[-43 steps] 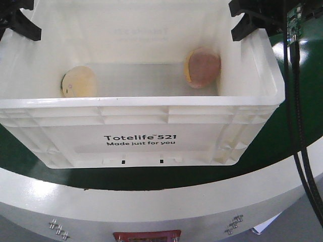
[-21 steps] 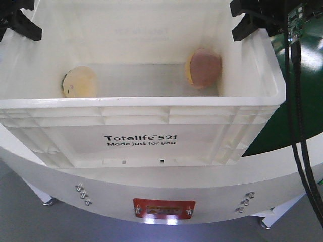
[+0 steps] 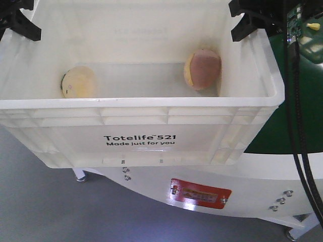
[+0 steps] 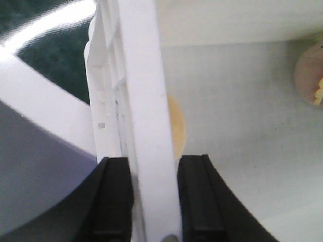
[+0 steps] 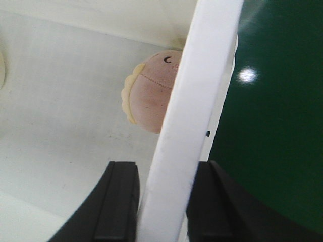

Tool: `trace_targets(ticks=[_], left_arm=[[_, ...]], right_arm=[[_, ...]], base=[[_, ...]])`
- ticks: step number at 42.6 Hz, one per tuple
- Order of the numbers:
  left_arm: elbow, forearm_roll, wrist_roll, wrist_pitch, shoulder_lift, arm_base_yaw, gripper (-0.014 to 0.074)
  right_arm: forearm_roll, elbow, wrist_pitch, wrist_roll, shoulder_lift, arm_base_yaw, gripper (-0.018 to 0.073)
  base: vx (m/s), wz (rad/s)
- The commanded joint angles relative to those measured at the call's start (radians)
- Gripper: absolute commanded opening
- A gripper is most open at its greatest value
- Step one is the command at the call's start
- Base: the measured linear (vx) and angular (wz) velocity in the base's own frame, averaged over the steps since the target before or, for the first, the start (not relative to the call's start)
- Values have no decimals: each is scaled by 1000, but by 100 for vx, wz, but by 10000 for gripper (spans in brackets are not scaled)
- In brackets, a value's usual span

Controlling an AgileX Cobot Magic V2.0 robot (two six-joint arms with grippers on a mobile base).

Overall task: Place moving items into box and shelve
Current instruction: 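Hold the lifted crate steady while the base drives away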

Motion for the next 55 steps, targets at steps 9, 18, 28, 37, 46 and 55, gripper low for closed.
trace_targets(ticks=[9, 18, 28, 37, 46, 55], left_arm=[[-39, -171, -2, -97, -52, -17, -4], [-39, -171, -2, -96, -52, -17, -4], [-39, -171, -2, -94, -52, -17, -4], [-39, -171, -2, -94, -52, -17, -4], [-39, -171, -2, -94, -52, -17, -4], [-39, -171, -2, -94, -52, -17, -4]], right_arm=[[176, -39, -88, -28, -60, 17, -3], [176, -39, -88, -28, -60, 17, -3], [176, -39, -88, -28, -60, 17, -3], [176, -39, -88, -28, -60, 17, -3], [176, -39, -88, -28, -60, 17, -3], [176, -39, -87, -28, -60, 17, -3]], base=[[-13, 50], [-13, 50], [-13, 49], [-12, 49], [-9, 52], [-8, 57]])
